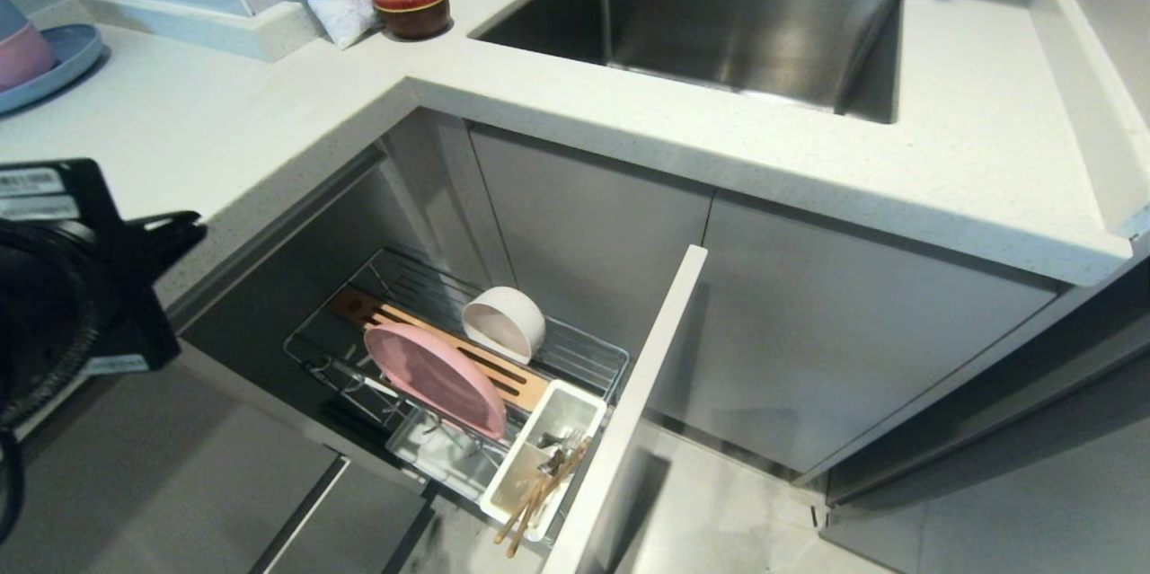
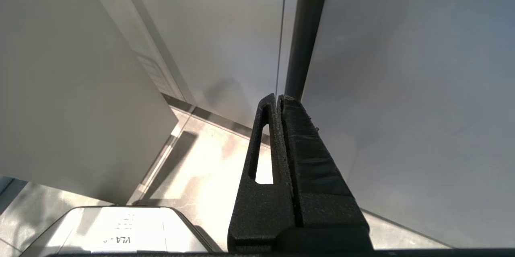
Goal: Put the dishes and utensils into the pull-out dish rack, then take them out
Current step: Take the plate out of the cupboard
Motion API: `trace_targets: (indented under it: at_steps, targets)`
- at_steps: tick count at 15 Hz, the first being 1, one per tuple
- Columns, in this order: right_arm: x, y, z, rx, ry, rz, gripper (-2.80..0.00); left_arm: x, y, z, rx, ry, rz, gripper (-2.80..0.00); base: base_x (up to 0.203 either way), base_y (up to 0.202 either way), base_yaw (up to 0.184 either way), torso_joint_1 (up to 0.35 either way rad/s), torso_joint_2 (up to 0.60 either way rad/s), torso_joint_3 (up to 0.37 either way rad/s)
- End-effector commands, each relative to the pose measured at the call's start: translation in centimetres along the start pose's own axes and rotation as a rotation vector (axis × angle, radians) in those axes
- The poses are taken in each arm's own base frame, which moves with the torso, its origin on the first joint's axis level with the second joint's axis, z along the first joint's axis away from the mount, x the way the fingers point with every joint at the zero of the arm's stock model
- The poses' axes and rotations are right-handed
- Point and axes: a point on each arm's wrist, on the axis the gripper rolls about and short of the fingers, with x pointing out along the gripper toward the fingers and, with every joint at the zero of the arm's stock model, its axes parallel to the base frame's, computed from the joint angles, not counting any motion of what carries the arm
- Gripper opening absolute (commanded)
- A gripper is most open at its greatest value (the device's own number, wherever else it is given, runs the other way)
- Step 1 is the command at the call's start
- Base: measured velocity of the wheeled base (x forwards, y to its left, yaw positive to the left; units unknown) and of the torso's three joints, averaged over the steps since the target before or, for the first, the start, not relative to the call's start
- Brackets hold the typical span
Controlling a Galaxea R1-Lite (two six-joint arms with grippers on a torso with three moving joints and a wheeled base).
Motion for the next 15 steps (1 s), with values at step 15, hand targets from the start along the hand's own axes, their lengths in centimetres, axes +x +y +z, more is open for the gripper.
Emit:
trace_targets:
  at_steps: [15]
  targets:
    - [0.0, 0.0, -0.1, 0.000, -0.002, 0.000, -2.80, -16.6, 9.1, 8.1, 1.173, 0.054, -0.444, -2.80, 0.000, 0.000, 0.000, 0.000, 0.00, 0.000]
